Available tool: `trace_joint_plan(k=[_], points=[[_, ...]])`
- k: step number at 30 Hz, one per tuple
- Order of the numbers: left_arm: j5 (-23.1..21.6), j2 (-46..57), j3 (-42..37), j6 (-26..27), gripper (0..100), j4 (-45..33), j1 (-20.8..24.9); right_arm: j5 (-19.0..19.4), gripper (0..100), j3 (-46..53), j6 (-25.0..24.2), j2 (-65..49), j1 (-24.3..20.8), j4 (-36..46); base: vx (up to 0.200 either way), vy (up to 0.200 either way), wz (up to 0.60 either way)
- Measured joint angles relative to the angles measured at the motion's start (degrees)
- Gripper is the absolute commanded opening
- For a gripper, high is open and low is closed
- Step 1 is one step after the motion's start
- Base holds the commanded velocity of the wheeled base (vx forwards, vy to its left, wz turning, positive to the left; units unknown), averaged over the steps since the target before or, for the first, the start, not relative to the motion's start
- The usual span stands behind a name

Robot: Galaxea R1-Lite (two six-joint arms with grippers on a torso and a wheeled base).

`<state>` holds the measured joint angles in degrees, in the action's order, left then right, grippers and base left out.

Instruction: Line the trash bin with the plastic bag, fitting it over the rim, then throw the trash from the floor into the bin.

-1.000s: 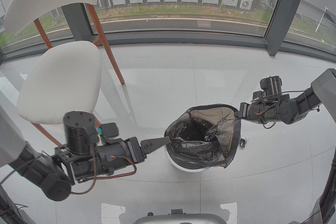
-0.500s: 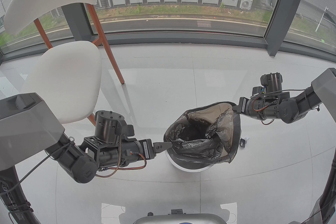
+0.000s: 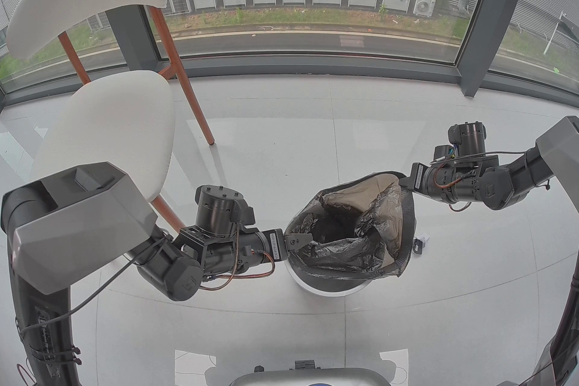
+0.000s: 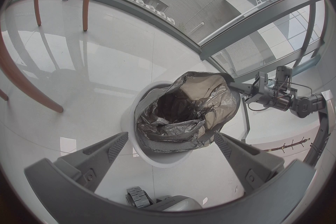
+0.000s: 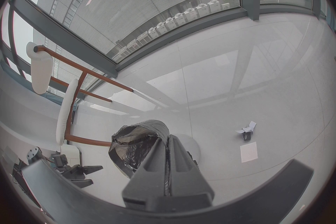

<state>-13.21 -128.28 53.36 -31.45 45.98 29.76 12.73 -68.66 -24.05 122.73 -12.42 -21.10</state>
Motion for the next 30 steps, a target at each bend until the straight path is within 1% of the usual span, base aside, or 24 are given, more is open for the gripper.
trace_joint_plan(k=[8,15,30], points=[[0.3,-4.9,4.8,0.3,100,-0.1,0.0,0.0,0,-0.7,-1.0,0.1,-0.5,0.0,0.000,0.000,0.00],[1.6,-8.0,8.1,0.3,100,-0.2,0.0,0.0,0,-1.2,-1.0,0.1,-0.8,0.0,0.000,0.000,0.00],[2.6,-11.1,10.9,0.2,100,-0.2,0.1,0.0,0,-1.2,-1.2,0.0,-0.8,0.0,0.000,0.000,0.00]])
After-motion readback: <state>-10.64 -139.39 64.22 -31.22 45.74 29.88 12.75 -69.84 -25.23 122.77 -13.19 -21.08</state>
